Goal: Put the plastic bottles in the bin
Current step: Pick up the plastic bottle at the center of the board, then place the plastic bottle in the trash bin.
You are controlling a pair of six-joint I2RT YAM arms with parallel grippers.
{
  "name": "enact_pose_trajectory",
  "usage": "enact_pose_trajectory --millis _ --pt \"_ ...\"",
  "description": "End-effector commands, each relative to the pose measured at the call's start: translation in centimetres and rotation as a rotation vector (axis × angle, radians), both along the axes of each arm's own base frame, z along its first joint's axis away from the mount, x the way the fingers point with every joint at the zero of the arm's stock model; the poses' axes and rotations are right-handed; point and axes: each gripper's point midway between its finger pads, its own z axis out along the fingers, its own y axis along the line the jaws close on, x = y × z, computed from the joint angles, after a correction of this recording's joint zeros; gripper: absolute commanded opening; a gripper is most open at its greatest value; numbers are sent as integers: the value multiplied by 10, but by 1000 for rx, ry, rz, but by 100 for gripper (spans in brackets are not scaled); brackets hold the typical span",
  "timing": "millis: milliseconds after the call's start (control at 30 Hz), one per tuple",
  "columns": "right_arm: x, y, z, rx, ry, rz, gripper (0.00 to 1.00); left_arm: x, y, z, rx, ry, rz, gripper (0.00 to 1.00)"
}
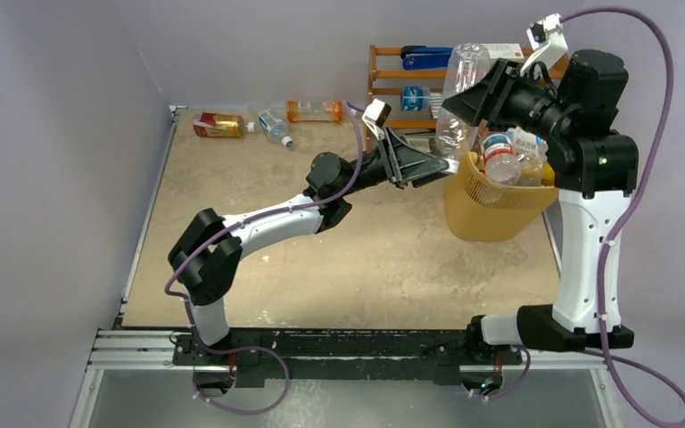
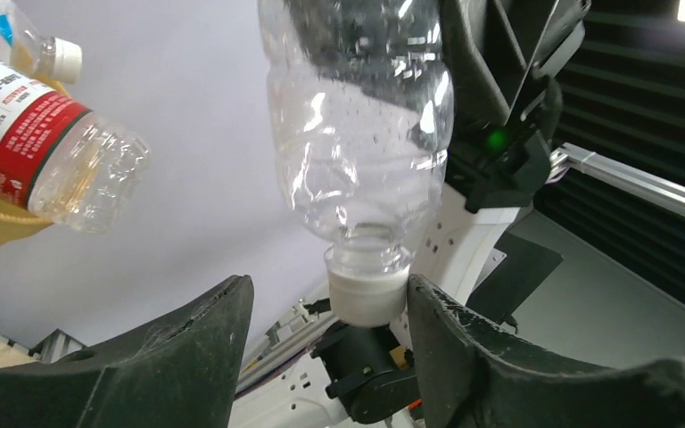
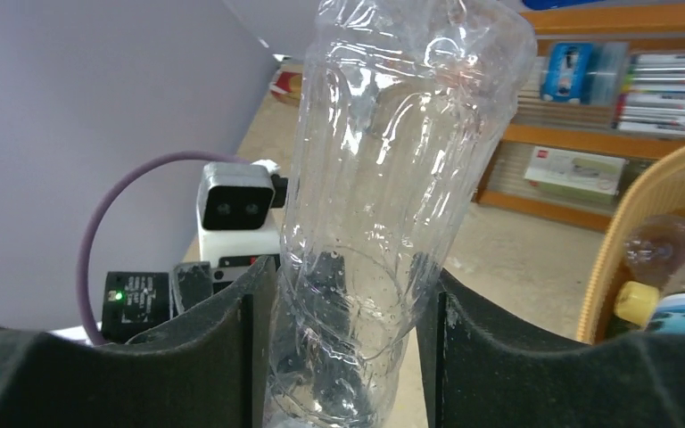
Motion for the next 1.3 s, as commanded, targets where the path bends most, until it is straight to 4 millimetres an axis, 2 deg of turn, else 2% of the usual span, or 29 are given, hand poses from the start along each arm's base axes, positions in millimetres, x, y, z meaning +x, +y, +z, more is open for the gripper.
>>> enact_pose_trajectory --millis 0,133,167,267,367,500,700,800,933,1267 --pt "15 -28 -14 -138 61 -136 47 5 -2 7 28 -59 -3 64" --pt "30 -47 -17 -207 90 -229 42 23 5 -2 52 -50 28 68" --pt "35 -54 -23 -232 116 -262 42 26 7 -5 61 -49 32 68" --pt "45 -81 -17 -278 106 -372 43 41 22 -11 87 -42 73 71" --pt "52 -112 -24 -289 132 -441 43 53 41 -17 114 -38 111 72" --pt "57 -147 -25 -290 145 -530 44 61 62 -29 169 -32 147 73" --pt "66 -191 -33 -264 182 -611 47 65 73 -49 254 -46 171 75" --pt "71 -200 -44 -249 213 -607 49 68 78 -54 256 -39 168 75" --pt "71 -203 -59 -251 258 -602 49 72 84 -58 245 -33 160 75" --pt "73 -196 -80 -243 298 -543 50 72 87 -61 243 -31 152 76"
